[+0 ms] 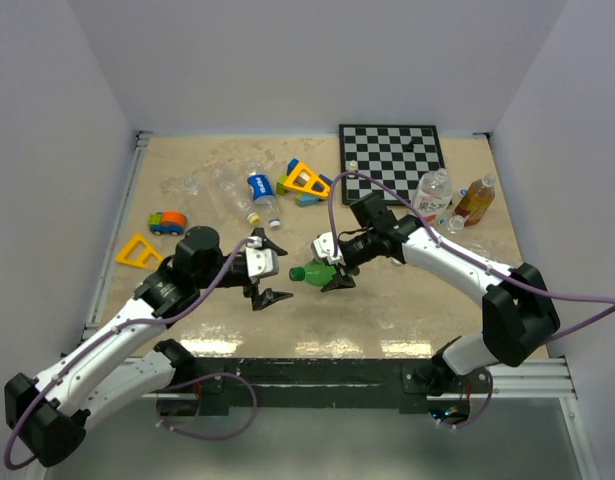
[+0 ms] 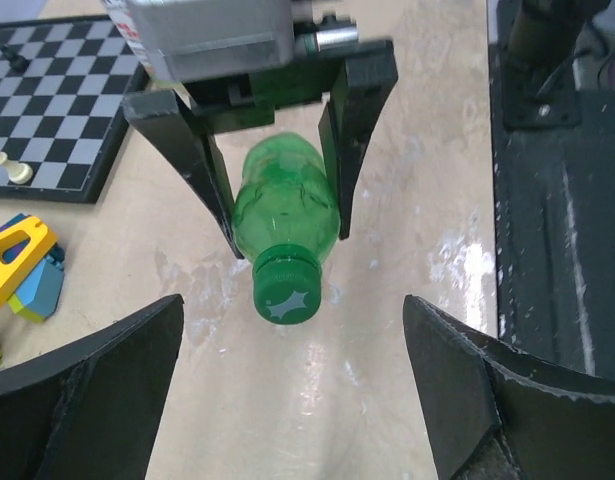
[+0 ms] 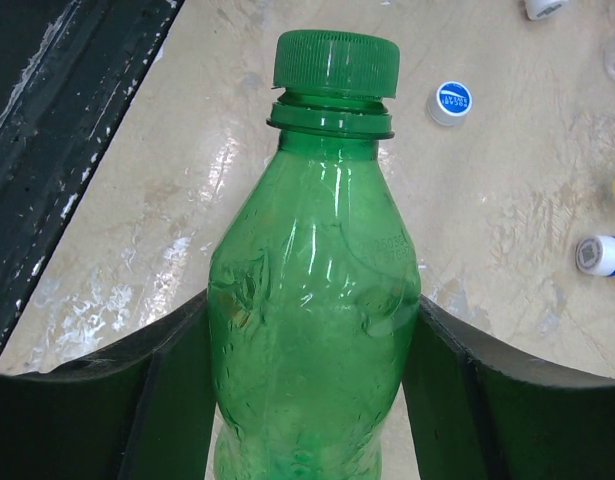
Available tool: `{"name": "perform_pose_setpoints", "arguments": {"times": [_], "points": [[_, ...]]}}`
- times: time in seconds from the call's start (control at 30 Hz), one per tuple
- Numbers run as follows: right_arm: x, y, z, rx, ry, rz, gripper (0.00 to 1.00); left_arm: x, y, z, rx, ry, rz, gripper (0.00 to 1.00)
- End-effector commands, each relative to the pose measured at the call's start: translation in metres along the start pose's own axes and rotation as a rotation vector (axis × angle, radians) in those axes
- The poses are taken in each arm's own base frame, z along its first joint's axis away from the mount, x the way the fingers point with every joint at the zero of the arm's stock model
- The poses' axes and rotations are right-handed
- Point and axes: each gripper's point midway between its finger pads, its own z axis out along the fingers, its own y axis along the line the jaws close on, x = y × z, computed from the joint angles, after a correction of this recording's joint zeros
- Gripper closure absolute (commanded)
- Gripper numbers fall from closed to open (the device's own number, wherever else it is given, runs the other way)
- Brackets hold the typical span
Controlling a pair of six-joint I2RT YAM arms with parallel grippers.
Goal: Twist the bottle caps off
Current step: Unscrew the bottle cap from the plastic bottle.
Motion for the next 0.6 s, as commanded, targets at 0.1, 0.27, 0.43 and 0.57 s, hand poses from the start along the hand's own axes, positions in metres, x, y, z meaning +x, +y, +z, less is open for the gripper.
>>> {"name": "perform_pose_setpoints", "arguments": {"times": [0.1,0.27,0.43,0.57], "points": [[-0.011,-0.005,-0.003,0.005,-0.017,-0.033,1.00,-0.003,0.013,0.021,0.047,-0.032,0.203,0.13],[-0.009,-0.003,-0.001,-0.005,-0.015,-0.031,1.00,0.003,0.014,0.026,0.056,-0.011,0.162,0.28],[-0.010,-0.003,-0.002,-0.005,-0.016,-0.032,1.00,0.008,0.012,0.031,0.077,-0.001,0.135,0.36],[-0.010,-0.003,-0.002,-0.005,-0.015,-0.031,1.00,0.007,0.012,0.034,0.086,-0.008,0.115,0.44]]}}
